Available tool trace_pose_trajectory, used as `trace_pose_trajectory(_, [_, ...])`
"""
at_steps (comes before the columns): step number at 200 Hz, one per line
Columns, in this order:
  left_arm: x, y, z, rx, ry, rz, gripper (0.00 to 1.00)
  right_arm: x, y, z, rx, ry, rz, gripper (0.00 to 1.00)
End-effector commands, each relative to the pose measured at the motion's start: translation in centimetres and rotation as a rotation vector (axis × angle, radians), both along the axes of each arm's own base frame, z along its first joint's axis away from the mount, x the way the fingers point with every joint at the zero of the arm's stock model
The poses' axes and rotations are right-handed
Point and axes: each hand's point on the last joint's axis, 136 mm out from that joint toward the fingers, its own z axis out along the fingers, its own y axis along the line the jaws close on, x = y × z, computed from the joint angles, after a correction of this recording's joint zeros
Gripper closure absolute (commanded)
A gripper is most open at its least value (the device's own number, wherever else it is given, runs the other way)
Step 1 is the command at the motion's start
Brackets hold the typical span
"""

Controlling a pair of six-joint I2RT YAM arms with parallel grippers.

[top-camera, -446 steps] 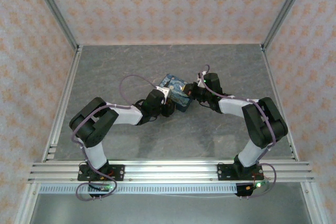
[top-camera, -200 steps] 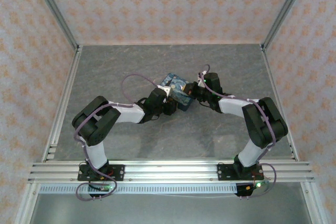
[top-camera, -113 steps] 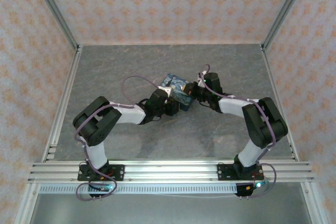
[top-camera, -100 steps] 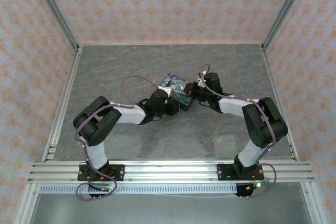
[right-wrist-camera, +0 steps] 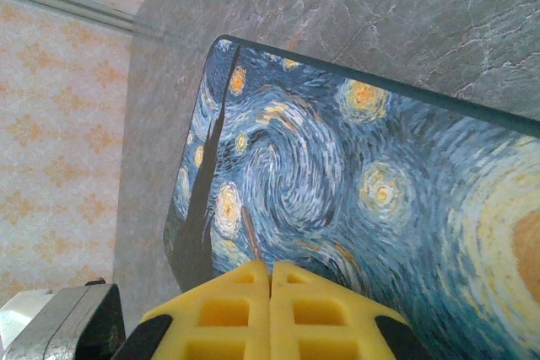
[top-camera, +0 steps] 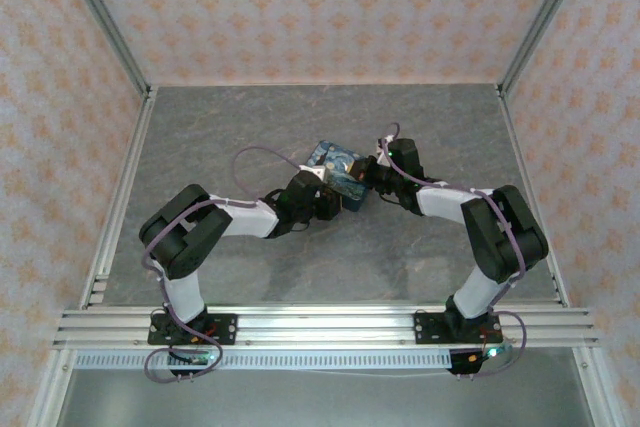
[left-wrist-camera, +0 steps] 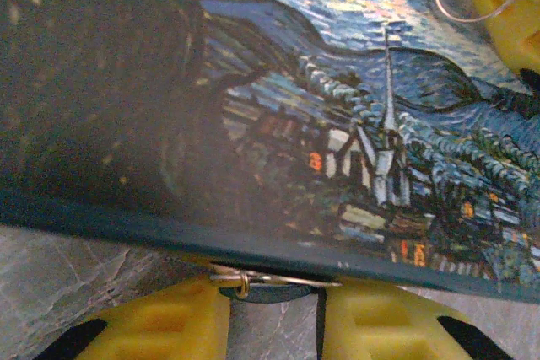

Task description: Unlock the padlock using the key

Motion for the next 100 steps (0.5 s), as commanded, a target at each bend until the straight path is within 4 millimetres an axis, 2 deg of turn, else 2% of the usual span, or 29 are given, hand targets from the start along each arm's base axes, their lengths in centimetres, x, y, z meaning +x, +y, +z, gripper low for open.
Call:
trace_pose_trajectory(1, [1.0, -1.4, 2.7, -0.092, -0.064, 0.01, 0.7, -1.0, 0.1, -0.1, -0.019, 0.012, 0.021, 1.0])
trace_pose_trajectory(51, [0.3, -1.9, 4.3, -0.16, -0.034, 0.001, 0.7, -0.9, -0.9, 4.1, -0.059, -0.15, 0.008, 1.0])
trace_pose_trajectory(100, [0.2, -1.2, 4.0, -0.155, -0.023, 0.027, 0.69, -1.7, -1.2, 3.5, -0.085, -0.131, 0.019, 1.0])
